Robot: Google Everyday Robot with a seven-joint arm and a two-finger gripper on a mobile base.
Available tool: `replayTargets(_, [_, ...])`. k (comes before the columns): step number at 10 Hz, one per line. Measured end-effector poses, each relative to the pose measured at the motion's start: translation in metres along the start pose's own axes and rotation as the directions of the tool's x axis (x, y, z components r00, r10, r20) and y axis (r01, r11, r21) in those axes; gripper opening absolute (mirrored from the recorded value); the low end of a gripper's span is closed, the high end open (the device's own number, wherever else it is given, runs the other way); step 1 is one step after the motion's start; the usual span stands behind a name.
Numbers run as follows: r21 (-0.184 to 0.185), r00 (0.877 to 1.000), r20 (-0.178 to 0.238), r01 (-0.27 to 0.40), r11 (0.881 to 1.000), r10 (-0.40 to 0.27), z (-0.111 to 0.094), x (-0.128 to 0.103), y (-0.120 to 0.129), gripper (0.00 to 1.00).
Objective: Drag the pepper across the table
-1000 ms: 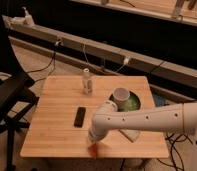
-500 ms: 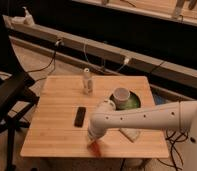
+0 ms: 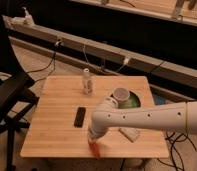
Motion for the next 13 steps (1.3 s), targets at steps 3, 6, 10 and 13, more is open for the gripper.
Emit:
replayTargets(3, [-0.021,1.000,0.002,0.008,1.000,-0.008,0.015,0.000,-0.003,0.00])
replayTargets(6, [-0.037,1.000,0.001,0.015,0.999,-0.015,0.017,0.000,-0.001,0.07])
replayTargets(10, [-0.056,0.999,0.041,0.032,0.998,-0.030,0.005,0.002,0.006,0.43])
replayTargets(13, [-0.044,0.996,0.070,0.067,0.997,-0.063,-0.009,0.006,0.010,0.68])
